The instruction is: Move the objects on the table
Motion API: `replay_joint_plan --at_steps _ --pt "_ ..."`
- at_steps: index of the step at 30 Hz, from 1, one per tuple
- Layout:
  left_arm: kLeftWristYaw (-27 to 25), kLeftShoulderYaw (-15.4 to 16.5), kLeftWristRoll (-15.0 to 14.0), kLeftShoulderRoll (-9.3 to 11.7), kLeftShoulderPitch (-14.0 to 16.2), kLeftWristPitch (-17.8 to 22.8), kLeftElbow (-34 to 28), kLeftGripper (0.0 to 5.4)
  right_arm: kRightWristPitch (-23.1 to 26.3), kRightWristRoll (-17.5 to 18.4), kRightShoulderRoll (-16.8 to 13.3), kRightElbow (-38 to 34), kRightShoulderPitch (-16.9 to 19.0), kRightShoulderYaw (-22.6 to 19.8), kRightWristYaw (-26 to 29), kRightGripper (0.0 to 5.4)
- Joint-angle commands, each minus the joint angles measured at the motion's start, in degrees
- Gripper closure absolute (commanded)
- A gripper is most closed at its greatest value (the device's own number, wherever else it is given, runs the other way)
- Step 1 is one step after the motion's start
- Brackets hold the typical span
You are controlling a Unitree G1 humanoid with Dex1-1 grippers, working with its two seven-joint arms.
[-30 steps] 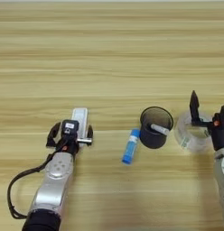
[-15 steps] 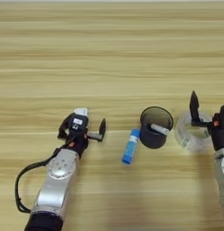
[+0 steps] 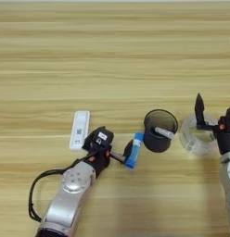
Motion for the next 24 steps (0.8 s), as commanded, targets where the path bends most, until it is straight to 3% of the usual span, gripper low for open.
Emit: replay_joint_plan --at_steps 1,9,19,24 --pt "0.0 -2.0 0.9 -0.3 1.0 1.2 -1.0 0.02 1.1 0.0 -0.1 -0.3 0.0 -0.1 0.0 0.0" --pt "0.4 -7.1 4.0 -0.7 1.8 1.4 -0.2 0.02 1.0 0.0 0.0 0.1 -0.2 -0.1 0.0 0.0" --pt "1.7 -8.4 6.1 -0.5 1.2 1.4 2.2 0.02 1.0 0.0 0.1 0.2 -0.4 0.0 -0.1 0.0" --pt "2.9 -7.2 6.3 -0.5 0.1 1.7 4.8 0.02 0.9 0.0 0.2 0.4 -0.5 0.1 0.0 0.0"
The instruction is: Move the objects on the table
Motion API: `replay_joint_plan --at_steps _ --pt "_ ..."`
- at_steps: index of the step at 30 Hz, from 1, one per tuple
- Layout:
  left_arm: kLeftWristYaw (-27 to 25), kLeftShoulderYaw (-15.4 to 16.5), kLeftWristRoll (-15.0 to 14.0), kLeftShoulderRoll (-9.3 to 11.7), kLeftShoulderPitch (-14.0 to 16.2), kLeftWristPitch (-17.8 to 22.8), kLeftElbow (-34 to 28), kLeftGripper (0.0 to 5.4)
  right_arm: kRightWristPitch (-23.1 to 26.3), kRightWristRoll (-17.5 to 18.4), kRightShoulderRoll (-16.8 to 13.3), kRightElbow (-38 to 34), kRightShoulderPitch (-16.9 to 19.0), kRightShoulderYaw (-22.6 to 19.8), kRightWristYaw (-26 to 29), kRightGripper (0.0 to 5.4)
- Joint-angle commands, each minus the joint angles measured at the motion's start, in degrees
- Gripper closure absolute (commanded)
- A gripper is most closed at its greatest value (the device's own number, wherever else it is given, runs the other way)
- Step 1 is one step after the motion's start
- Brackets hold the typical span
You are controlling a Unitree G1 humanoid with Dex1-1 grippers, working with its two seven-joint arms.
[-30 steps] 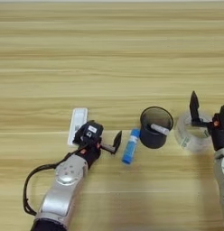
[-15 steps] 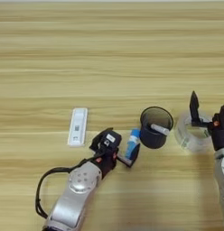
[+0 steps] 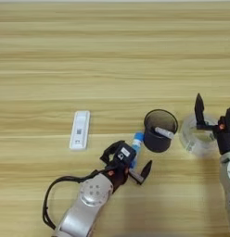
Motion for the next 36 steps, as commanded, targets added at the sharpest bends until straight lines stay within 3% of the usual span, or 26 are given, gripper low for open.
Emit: replay_joint_plan --at_steps 1,7,18,36 --pt "1.0 1.1 0.7 0.1 -1.5 0.6 3.0 0.02 0.8 0.0 0.2 0.4 -0.5 0.1 0.0 0.0" --pt "0.8 1.9 0.3 -0.1 -3.8 0.4 9.1 0.02 0.8 0.0 0.3 0.1 -0.4 0.2 0.0 0.0" --pt "1.6 2.6 0.9 0.0 -5.0 0.3 12.4 0.02 0.9 -0.1 0.5 -0.1 -0.3 0.5 -0.3 0.0" --pt "1.6 3.4 0.8 -0.1 -4.9 -0.5 12.6 1.76 0.9 -0.2 0.5 -0.2 -0.2 0.6 -0.3 0.0"
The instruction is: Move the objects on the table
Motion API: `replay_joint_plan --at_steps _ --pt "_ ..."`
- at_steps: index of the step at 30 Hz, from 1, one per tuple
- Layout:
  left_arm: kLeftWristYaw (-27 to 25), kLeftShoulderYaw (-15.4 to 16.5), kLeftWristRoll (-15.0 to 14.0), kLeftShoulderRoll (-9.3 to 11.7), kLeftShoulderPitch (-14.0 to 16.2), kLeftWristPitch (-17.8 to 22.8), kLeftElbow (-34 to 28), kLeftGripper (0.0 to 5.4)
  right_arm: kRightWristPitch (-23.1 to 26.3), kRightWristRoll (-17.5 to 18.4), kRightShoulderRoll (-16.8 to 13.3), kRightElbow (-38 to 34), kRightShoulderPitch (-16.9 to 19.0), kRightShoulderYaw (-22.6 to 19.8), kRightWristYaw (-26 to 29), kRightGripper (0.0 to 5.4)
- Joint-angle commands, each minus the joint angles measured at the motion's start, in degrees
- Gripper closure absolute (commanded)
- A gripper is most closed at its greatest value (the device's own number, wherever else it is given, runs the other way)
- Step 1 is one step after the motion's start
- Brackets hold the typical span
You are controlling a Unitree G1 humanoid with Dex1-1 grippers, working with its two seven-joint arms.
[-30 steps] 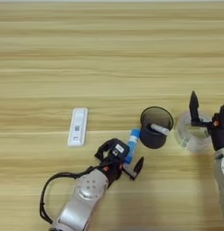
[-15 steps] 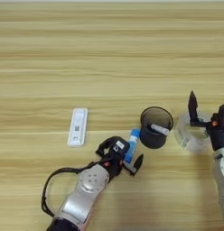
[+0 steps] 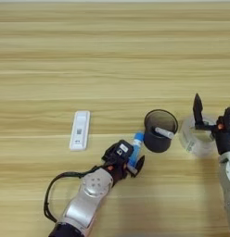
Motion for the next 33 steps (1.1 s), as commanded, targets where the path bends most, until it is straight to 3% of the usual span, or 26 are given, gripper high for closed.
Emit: replay_joint_plan --at_steps 1,10,21,33 --pt "0.9 0.7 1.0 1.1 1.2 1.7 1.5 1.89 0.9 -0.1 0.3 -0.3 -0.2 0.0 -0.3 0.0" --pt "2.0 2.1 0.8 1.1 1.2 0.8 1.0 2.91 0.9 -0.2 0.4 -0.4 -0.2 0.1 -0.3 0.0" --pt "7.3 5.9 1.0 1.0 0.2 0.4 1.7 4.03 0.9 -0.1 0.3 -0.4 -0.2 0.1 -0.2 0.0" --pt "12.3 11.1 -0.3 0.3 -1.3 -0.7 2.8 4.06 0.9 -0.1 0.4 -0.2 -0.3 0.2 -0.2 0.0"
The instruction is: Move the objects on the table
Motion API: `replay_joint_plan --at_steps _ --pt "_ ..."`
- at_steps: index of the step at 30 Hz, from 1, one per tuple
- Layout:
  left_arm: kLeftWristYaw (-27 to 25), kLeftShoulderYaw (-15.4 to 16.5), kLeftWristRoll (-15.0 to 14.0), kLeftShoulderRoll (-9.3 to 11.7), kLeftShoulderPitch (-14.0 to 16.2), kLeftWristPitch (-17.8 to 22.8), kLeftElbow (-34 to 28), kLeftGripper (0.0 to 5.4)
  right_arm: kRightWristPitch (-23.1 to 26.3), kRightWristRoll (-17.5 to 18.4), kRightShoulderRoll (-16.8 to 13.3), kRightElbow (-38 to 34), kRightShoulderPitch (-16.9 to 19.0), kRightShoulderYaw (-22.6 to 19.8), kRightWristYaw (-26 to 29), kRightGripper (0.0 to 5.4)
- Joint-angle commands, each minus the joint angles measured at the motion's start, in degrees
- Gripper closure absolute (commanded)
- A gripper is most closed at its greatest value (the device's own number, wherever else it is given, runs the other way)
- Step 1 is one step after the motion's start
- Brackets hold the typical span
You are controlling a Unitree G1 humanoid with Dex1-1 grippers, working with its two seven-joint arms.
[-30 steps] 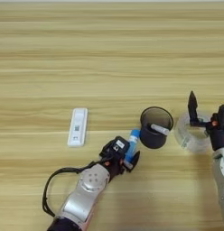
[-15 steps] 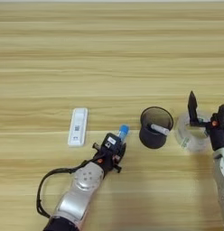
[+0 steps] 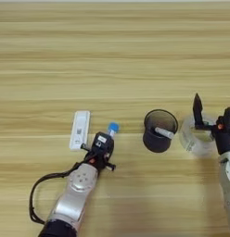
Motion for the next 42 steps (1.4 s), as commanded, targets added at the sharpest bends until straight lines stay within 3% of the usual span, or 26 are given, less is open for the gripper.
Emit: replay_joint_plan --at_steps 1,6,11,15,42 --pt "2.1 2.2 -0.5 -0.4 -0.6 0.2 1.5 4.06 0.9 -0.1 0.4 -0.1 -0.3 0.1 -0.2 0.0" --pt "3.8 4.1 -0.7 -0.6 -1.0 0.2 1.8 4.06 0.9 -0.1 0.3 -0.1 -0.4 0.1 -0.2 0.0" --pt "2.8 3.4 -0.5 -0.8 -1.3 0.8 2.6 4.06 0.9 -0.1 0.3 0.1 -0.5 0.1 -0.1 0.0" --pt "2.3 2.9 -0.4 -0.9 -1.2 0.4 2.5 3.43 0.9 -0.1 0.4 0.1 -0.5 0.2 -0.1 0.0" --pt "2.3 3.9 -1.4 -1.5 -0.6 -4.0 -1.4 1.07 0.7 -0.2 0.3 0.3 -0.6 0.3 0.0 0.0"
